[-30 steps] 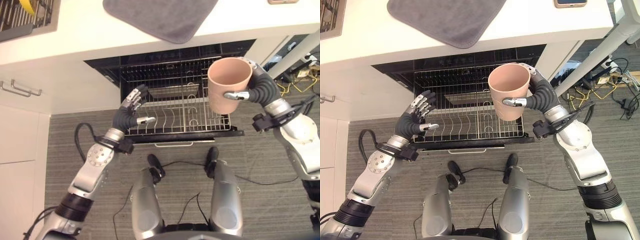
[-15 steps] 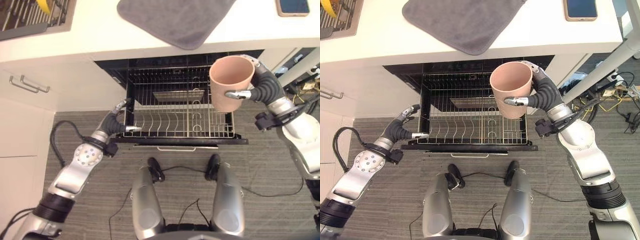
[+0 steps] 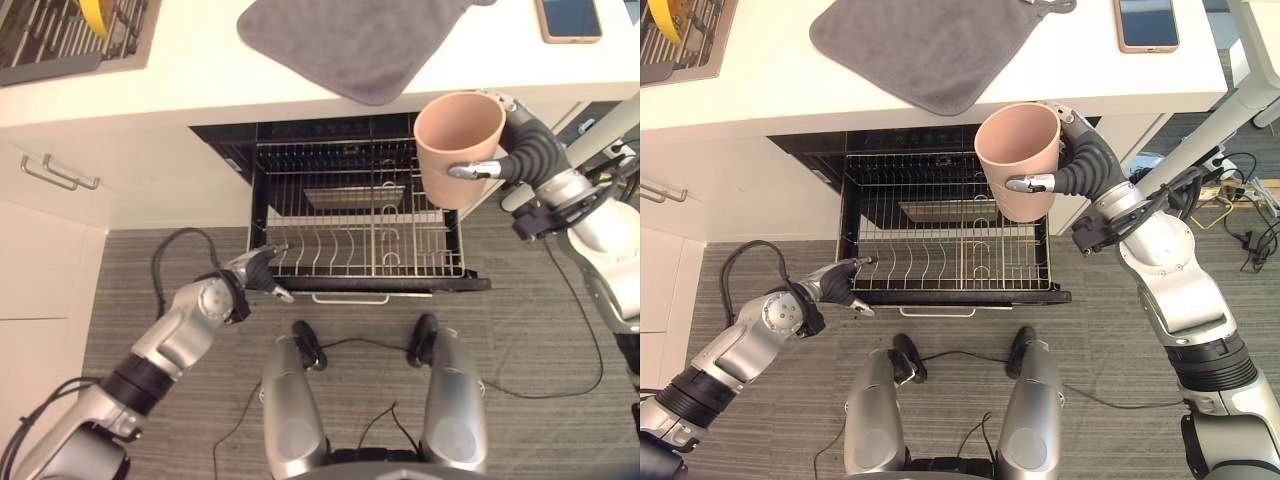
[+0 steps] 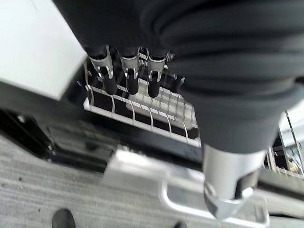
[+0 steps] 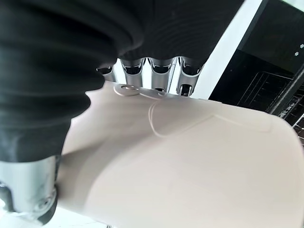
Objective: Place the dishes in the dishwasher.
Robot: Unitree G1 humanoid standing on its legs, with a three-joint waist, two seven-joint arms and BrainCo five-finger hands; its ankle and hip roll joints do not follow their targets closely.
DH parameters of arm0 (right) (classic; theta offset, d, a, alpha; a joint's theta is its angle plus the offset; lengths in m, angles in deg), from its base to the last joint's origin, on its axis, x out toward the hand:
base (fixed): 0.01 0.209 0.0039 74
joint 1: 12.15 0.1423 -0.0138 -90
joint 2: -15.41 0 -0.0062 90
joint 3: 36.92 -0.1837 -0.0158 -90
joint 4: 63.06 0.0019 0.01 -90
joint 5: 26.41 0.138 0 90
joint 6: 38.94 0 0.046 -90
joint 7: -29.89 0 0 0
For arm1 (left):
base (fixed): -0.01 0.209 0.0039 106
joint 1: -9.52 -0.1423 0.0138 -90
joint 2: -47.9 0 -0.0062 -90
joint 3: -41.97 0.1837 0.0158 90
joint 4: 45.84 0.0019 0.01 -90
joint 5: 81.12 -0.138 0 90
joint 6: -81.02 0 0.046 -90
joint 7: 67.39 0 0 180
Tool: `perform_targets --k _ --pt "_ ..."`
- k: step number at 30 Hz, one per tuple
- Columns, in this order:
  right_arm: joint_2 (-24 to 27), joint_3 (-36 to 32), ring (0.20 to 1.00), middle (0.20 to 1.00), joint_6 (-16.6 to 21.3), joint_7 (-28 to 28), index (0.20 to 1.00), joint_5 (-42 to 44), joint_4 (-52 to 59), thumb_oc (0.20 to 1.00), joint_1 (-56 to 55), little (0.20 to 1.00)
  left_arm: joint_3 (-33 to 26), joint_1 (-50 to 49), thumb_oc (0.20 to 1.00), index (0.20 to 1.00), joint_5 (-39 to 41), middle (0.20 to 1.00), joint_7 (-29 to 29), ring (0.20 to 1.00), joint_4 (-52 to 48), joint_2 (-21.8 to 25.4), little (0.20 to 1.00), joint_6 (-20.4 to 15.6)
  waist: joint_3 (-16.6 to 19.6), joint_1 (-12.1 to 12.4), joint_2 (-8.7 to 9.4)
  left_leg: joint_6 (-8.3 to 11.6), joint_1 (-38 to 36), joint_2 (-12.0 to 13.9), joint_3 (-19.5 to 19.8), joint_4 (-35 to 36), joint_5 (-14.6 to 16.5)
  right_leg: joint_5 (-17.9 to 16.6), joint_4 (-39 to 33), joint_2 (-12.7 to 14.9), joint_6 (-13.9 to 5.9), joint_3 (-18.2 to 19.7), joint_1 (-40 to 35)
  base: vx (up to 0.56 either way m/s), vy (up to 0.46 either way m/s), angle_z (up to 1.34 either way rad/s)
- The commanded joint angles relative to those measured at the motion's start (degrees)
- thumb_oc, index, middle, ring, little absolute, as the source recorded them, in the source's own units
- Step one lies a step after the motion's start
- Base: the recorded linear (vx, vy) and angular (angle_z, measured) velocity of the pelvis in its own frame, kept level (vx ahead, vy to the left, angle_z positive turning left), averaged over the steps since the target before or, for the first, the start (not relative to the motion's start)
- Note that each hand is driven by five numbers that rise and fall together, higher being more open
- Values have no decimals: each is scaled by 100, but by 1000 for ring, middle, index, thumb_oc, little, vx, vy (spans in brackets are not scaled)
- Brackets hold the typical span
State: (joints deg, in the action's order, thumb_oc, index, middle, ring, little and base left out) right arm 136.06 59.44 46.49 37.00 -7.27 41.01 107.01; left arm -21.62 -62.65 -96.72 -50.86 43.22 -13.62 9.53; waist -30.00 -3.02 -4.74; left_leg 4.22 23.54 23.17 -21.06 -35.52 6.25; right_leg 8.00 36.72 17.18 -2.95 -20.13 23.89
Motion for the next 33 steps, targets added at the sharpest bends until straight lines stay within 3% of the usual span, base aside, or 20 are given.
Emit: perform_targets --k 1,7,12,18,22,25,29,30,31,32,33 --pt "-294 -193 200 200 174 70 200 -7 247 200 205 200 70 -383 1000 1000 -493 1000 161 1000 -100 69 1000 -152 425 -72 118 447 149 215 71 242 -899 649 -352 19 -153 -17 -612 0 0 0" --pt "-340 -254 200 200 155 173 200 -124 131 200 272 200 351 -458 1000 1000 -561 1000 610 1000 95 -83 1000 38 361 -88 109 452 178 232 58 216 -920 631 -366 11 -148 -23 -623 0 0 0" --pt "-283 -175 200 200 118 302 200 -298 -150 200 459 200 636 -676 1000 1000 -767 1000 1378 1000 521 -162 1000 475 313 -84 80 480 169 241 54 178 -961 648 -388 -9 -123 -52 -695 0 0 0" --pt "-149 -114 200 200 36 437 200 -471 -521 200 589 200 877 -753 1000 1000 -1274 1000 2099 1000 703 -83 1000 441 295 -58 69 506 183 261 71 150 -1024 656 -397 -27 -102 -105 -760 4 -6 -2" --pt "-21 82 200 200 8 435 200 -613 -1176 200 575 200 1019 -996 1000 1000 -1728 1000 3041 1000 479 269 1000 259 242 13 25 512 207 280 94 55 -1062 672 -427 -19 -60 -213 -867 0 0 0" --pt "-35 181 200 200 14 422 200 -679 -1627 200 573 200 1063 -1172 1000 1000 -1779 1000 3411 1000 418 419 1000 239 221 73 -11 515 221 259 124 16 -1069 689 -444 -16 -41 -284 -912 -4 -20 1" --pt "-83 332 200 200 87 403 200 -781 -2237 200 645 200 1151 -1338 1000 1000 -1712 1000 3386 1000 418 561 1000 136 188 147 -61 512 260 219 171 -45 -1069 704 -455 -23 -10 -343 -960 14 -5 0" --pt "-79 379 200 200 49 427 200 -795 -2429 200 676 200 1185 -1401 1000 1000 -1649 1000 3251 1000 388 602 1000 93 186 185 -77 621 257 176 271 -120 -979 815 -420 -20 -51 -310 -1010 0 0 0" --pt "-73 392 200 200 56 442 200 -831 -2536 200 687 200 1204 -1428 1000 1000 -1641 1000 3189 1000 402 617 1000 43 166 196 -105 522 299 193 215 -91 -1077 733 -431 -24 5 -381 -977 56 -16 2" --pt "-68 412 200 200 22 472 200 -851 -2679 200 699 200 1192 -1475 1000 1000 -1633 1000 3125 1000 375 638 1000 -20 176 227 -115 617 294 152 301 -142 -988 830 -399 -19 -41 -333 -1008 -67 2 3" --pt "-77 436 200 200 16 464 200 -860 -2840 200 730 200 1202 -1499 1000 1000 -1610 1000 3055 1000 378 657 1000 -74 159 251 -148 520 329 178 229 -108 -1087 748 -428 -17 16 -416 -995 -7 -3 5"
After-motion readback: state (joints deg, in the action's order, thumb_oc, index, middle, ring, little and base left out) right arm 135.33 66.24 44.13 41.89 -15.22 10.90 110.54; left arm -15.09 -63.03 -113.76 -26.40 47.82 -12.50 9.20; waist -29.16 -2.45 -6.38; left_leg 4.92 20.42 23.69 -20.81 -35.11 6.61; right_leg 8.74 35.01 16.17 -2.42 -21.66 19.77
